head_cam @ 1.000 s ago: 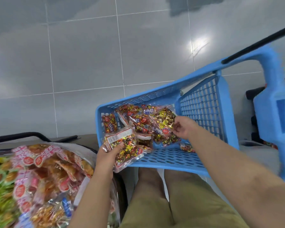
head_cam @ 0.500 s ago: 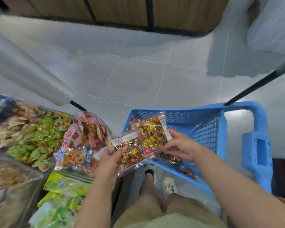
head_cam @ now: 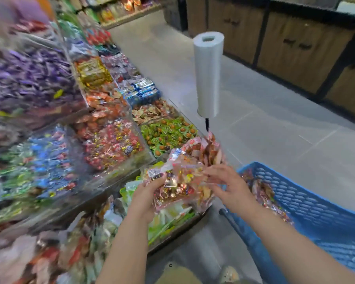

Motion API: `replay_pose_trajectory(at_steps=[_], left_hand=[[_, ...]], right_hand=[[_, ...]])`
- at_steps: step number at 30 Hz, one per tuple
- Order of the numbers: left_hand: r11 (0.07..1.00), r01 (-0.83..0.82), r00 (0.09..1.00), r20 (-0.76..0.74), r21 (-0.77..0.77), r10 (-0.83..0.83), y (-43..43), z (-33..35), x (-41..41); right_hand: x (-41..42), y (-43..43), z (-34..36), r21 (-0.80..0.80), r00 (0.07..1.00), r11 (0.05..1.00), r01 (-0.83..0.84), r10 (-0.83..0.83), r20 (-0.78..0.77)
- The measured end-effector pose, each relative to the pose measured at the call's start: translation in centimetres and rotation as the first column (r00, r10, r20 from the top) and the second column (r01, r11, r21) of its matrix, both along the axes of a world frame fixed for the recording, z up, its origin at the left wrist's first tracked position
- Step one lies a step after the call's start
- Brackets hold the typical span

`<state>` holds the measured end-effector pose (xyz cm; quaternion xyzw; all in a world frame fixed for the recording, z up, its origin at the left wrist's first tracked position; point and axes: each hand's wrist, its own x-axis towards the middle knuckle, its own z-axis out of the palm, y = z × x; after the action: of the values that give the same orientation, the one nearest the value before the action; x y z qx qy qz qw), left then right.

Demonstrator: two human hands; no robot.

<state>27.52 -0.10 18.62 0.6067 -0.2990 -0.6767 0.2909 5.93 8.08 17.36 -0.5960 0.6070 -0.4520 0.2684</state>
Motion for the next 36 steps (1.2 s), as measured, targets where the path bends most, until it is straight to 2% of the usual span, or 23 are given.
replay_pose_trajectory(at_steps=[2, 4, 6, 7, 9, 11, 14, 15, 18, 20, 23, 26, 28, 30, 32, 34, 36], left_hand=[[0.999, -0.036, 0.998, -0.058, -0.005, 0.036, -0.3, 0.7, 2.9], [0.995, -0.097, 0.991, -0.094, -0.030, 0.093, -0.7, 1.1, 5.9], [0.987, -0.151, 0.985, -0.093, -0.053, 0.145, -1.1, 1.6, 8.9], [0.985, -0.159, 0.984, -0.086, -0.064, 0.153, -1.2, 1.8, 10.4], [0.984, -0.159, 0.985, -0.075, -0.079, 0.153, -1.7, 2.0, 13.3], [0.982, -0.154, 0.988, -0.044, -0.107, 0.150, -2.5, 2.2, 15.9], [0.985, -0.102, 0.994, 0.036, -0.143, 0.108, -4.2, 1.8, 19.1], [0.986, -0.069, 0.995, 0.059, -0.150, 0.079, -4.9, 1.4, 19.9], [0.984, 0.024, 0.992, 0.122, -0.175, -0.003, -6.5, 0.7, 21.6], [0.981, 0.055, 0.989, 0.144, -0.188, -0.028, -7.5, 0.6, 22.3], [0.973, 0.005, 0.987, 0.156, -0.229, 0.032, -8.7, 1.2, 23.3], [0.965, -0.065, 0.982, 0.154, -0.254, 0.107, -9.9, 2.1, 24.7], [0.960, -0.111, 0.975, 0.158, -0.257, 0.155, -10.6, 2.5, 25.6], [0.952, -0.160, 0.966, 0.155, -0.262, 0.205, -11.2, 2.9, 25.9], [0.943, -0.198, 0.957, 0.153, -0.268, 0.245, -11.7, 3.2, 25.9], [0.941, -0.205, 0.954, 0.160, -0.271, 0.254, -12.2, 3.5, 25.6], [0.941, -0.199, 0.956, 0.158, -0.272, 0.247, -12.7, 3.7, 25.3]], right_hand=[[3.4, -1.2, 0.0, -0.099, 0.975, 0.978, -0.185, 0.170, -0.146], [6.4, -2.3, 0.4, -0.047, 0.950, 0.956, -0.291, 0.282, -0.131], [9.4, -3.5, 0.8, 0.072, 0.937, 0.937, -0.342, 0.346, -0.051], [10.9, -4.1, 0.9, 0.114, 0.935, 0.929, -0.353, 0.354, 0.016], [14.0, -5.8, 1.1, 0.108, 0.960, 0.958, -0.264, 0.250, 0.128], [16.6, -7.8, 1.7, 0.189, 0.976, 0.964, -0.186, 0.159, 0.148], [19.1, -10.9, 1.8, 0.477, 0.958, 0.839, -0.261, 0.284, 0.025], [19.8, -11.7, 1.7, 0.525, 0.937, 0.804, -0.279, 0.347, -0.033], [21.5, -13.4, 1.9, 0.507, 0.885, 0.803, -0.314, 0.441, -0.149], [21.7, -14.3, 2.2, 0.494, 0.885, 0.806, -0.327, 0.445, -0.141], [19.8, -16.0, 4.2, 0.486, 0.920, 0.823, -0.295, 0.382, -0.087], [16.7, -19.4, 6.9, 0.349, 0.989, 0.935, -0.067, 0.109, -0.101], [15.6, -22.7, 8.1, 0.236, 0.984, 0.969, 0.073, -0.032, -0.173], [15.7, -26.1, 8.4, 0.211, 0.926, 0.974, 0.084, 0.002, -0.377], [16.7, -29.1, 7.8, 0.290, 0.806, 0.957, -0.018, 0.185, -0.561], [18.3, -31.1, 6.6, 0.420, 0.606, 0.903, -0.088, 0.384, -0.697], [19.9, -32.5, 5.0, 0.523, 0.425, 0.846, -0.100, 0.512, -0.747]])
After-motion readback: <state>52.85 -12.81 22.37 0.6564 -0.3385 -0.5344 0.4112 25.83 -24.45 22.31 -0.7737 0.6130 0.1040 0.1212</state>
